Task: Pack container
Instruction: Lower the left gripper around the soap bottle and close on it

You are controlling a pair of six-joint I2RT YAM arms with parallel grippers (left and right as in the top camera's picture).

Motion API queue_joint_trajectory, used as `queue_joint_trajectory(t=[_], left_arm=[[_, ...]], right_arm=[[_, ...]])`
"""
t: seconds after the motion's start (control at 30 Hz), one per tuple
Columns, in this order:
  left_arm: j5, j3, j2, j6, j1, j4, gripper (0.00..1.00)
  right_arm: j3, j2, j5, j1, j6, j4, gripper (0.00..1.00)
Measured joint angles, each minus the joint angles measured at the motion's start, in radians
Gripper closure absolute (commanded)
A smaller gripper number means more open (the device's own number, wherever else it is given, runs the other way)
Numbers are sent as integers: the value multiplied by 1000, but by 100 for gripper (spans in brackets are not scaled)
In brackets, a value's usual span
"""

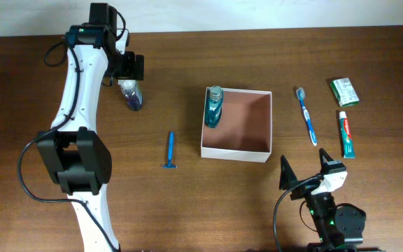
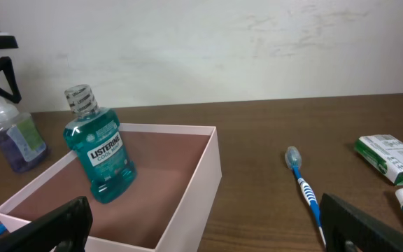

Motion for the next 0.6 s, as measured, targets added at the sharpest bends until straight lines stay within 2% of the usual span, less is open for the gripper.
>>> queue_joint_trajectory(t=[0.6], left_arm=[[0, 0, 0, 0, 0, -9, 3]], right_arm=[[0, 0, 0, 0, 0, 0, 1]])
